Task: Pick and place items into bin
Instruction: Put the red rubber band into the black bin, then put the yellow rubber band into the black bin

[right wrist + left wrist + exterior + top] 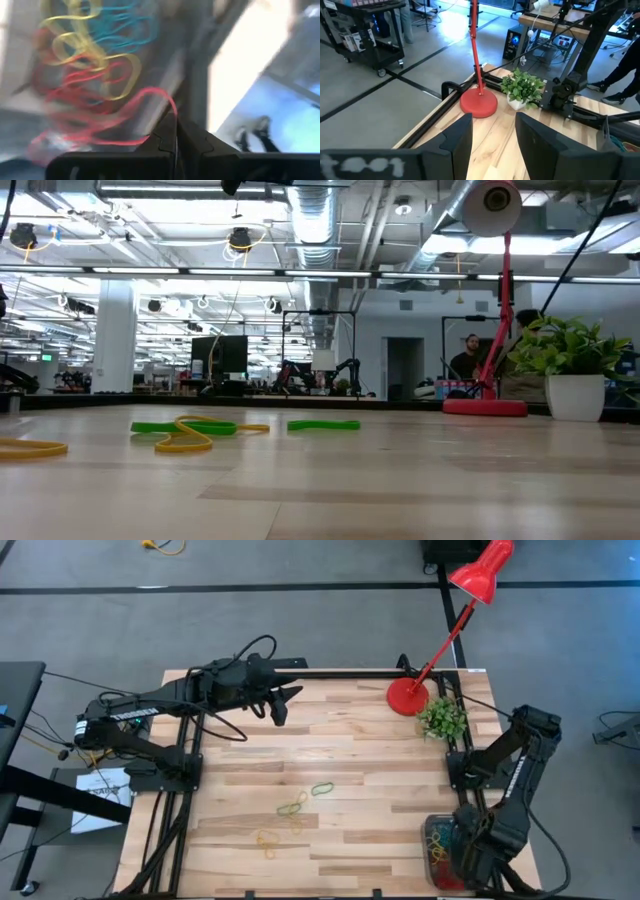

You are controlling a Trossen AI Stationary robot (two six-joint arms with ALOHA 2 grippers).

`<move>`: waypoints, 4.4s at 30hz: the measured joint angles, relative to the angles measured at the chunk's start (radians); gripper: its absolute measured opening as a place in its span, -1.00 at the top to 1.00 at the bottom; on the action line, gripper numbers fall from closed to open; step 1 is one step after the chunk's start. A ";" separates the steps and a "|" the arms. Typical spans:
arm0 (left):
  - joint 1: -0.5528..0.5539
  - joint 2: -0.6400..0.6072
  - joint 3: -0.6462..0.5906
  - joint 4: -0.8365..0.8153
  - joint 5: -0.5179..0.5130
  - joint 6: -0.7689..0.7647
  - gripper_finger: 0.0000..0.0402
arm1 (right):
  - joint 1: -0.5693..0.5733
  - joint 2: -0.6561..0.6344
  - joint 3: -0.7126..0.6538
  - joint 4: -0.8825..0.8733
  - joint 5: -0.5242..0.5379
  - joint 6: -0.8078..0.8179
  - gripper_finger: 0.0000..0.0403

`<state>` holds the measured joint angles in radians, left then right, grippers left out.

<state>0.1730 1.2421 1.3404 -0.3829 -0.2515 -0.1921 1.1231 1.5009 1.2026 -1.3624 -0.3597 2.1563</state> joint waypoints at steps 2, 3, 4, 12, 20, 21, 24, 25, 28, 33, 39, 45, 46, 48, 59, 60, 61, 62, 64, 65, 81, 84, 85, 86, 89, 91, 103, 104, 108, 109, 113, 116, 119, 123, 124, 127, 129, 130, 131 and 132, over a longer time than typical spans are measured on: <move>0.000 0.006 -0.001 -0.006 0.001 -0.004 0.31 | 0.002 0.000 0.000 -0.035 -0.003 0.000 1.00; 0.000 0.007 -0.002 -0.010 0.001 -0.004 0.31 | 0.003 0.000 0.000 -0.043 -0.001 0.000 1.00; 0.000 0.007 -0.002 -0.005 0.001 -0.004 0.31 | 0.003 0.000 0.000 -0.039 0.005 -0.001 1.00; 0.000 0.030 -0.001 -0.001 0.001 -0.005 0.31 | -0.005 0.009 0.000 0.328 0.213 -0.056 1.00; 0.011 0.054 -0.001 0.043 -0.019 0.042 0.31 | -0.017 0.129 0.001 0.312 0.006 -0.059 0.99; 0.015 0.053 -0.001 0.048 -0.023 0.043 0.31 | -0.018 0.146 0.000 0.309 -0.007 -0.061 0.97; 0.029 0.053 -0.001 0.046 -0.024 0.044 0.31 | -0.031 0.173 0.000 0.337 -0.017 -0.066 0.89; 0.033 0.053 -0.001 0.045 -0.025 0.044 0.31 | -0.036 0.178 0.000 0.351 -0.016 -0.066 0.85; 0.041 0.053 -0.001 0.045 -0.022 0.045 0.31 | -0.052 0.183 0.000 0.373 -0.004 -0.063 0.71; 0.041 0.053 -0.001 0.043 -0.015 0.054 0.31 | -0.071 0.190 0.000 0.367 -0.002 -0.062 0.55; 0.041 0.053 -0.001 0.033 -0.014 0.058 0.31 | -0.115 0.169 0.000 0.352 -0.005 -0.062 0.45; 0.041 0.040 -0.001 0.031 0.012 0.069 0.31 | -0.202 0.078 0.000 0.354 0.085 -0.157 0.44; 0.041 0.033 -0.001 0.031 0.013 0.077 0.31 | -0.220 0.057 0.000 0.354 0.115 -0.187 0.44; 0.041 0.018 -0.001 0.016 0.013 0.084 0.31 | -0.257 0.014 0.000 0.353 0.196 -0.246 0.44; 0.039 -0.122 -0.001 -0.276 0.029 -0.001 0.31 | -0.529 -0.138 0.000 0.357 0.775 -0.752 0.44; 0.039 -0.132 -0.001 -0.316 0.043 -0.024 0.31 | -0.561 -0.141 0.000 0.362 0.827 -0.795 0.44; 0.039 -0.141 -0.001 -0.365 0.058 -0.048 0.31 | -0.593 -0.141 0.000 0.370 0.875 -0.835 0.44; 0.039 -0.148 -0.001 -0.414 0.073 -0.073 0.31 | -0.629 -0.141 0.000 0.386 0.918 -0.874 0.44; 0.035 -0.160 -0.001 -0.498 0.110 -0.116 0.31 | -0.703 -0.141 0.000 0.443 0.979 -0.952 0.44; 0.031 -0.165 -0.001 -0.532 0.121 -0.129 0.31 | -0.741 -0.141 0.000 0.482 0.997 -0.992 0.44; 0.006 -0.378 -0.028 -0.850 -0.104 -0.362 0.31 | -1.062 -0.138 0.000 1.226 0.701 -1.614 0.44; -0.003 -0.414 -0.121 -0.789 -0.094 -0.443 0.31 | -1.070 -0.115 0.002 1.220 0.702 -1.616 0.44; -0.009 -0.422 -0.161 -0.755 -0.082 -0.455 0.31 | -1.074 -0.104 0.001 1.214 0.701 -1.616 0.44; -0.018 -0.425 -0.207 -0.715 -0.057 -0.463 0.31 | -1.077 -0.098 -0.002 1.201 0.701 -1.616 0.44; -0.048 -0.423 -0.354 -0.545 0.049 -0.472 0.31 | -1.088 -0.059 0.004 1.241 0.702 -1.616 0.44; -0.078 -0.405 -0.452 -0.391 0.145 -0.467 0.31 | -1.096 -0.032 -0.001 1.227 0.702 -1.607 0.44; -0.245 -0.020 -0.711 0.191 0.358 -0.444 0.31 | -1.113 0.024 0.000 1.263 0.675 -1.537 0.44; -0.249 0.022 -0.711 0.208 0.377 -0.443 0.31 | -1.114 0.022 0.000 1.265 0.675 -1.537 0.44; -0.268 0.157 -0.710 0.309 0.444 -0.425 0.31 | -1.119 0.017 0.000 1.284 0.675 -1.536 0.44; -0.275 0.185 -0.710 0.340 0.461 -0.419 0.31 | -1.119 0.018 0.000 1.281 0.675 -1.536 0.44; -0.318 0.265 -0.708 0.466 0.474 -0.394 0.31 | -1.119 0.018 0.000 1.281 0.671 -1.536 0.44; -0.348 0.306 -0.692 0.461 0.441 -0.356 0.31 | -1.119 0.018 0.000 1.281 0.671 -1.536 0.44; -0.377 0.343 -0.669 0.423 0.376 -0.320 0.31 | -1.120 0.018 0.000 1.281 0.671 -1.537 0.44; -0.409 0.382 -0.642 0.397 0.296 -0.288 0.31 | -1.126 0.018 0.000 1.275 0.671 -1.537 0.44; -0.417 0.386 -0.637 0.397 0.282 -0.286 0.31 | -1.126 0.018 0.000 1.273 0.671 -1.537 0.44; -0.437 0.398 -0.634 0.387 0.237 -0.284 0.31 | -1.126 0.018 0.000 1.263 0.671 -1.537 0.44; -0.449 0.398 -0.634 0.372 0.196 -0.273 0.31 | -1.126 0.018 0.000 1.263 0.671 -1.537 0.44; -0.456 0.397 -0.633 0.352 0.170 -0.249 0.31 | -1.126 0.018 0.000 1.263 0.671 -1.537 0.44; -0.463 0.397 -0.633 0.325 0.146 -0.212 0.31 | -1.126 0.018 0.000 1.263 0.671 -1.537 0.44; -0.471 0.397 -0.633 0.307 0.130 -0.165 0.31 | -1.126 0.018 0.000 1.263 0.671 -1.537 0.44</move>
<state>-0.2979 1.6394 0.7069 -0.0756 -0.1214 -0.3572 -0.0025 1.5185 1.2030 -0.0995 0.3115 0.6193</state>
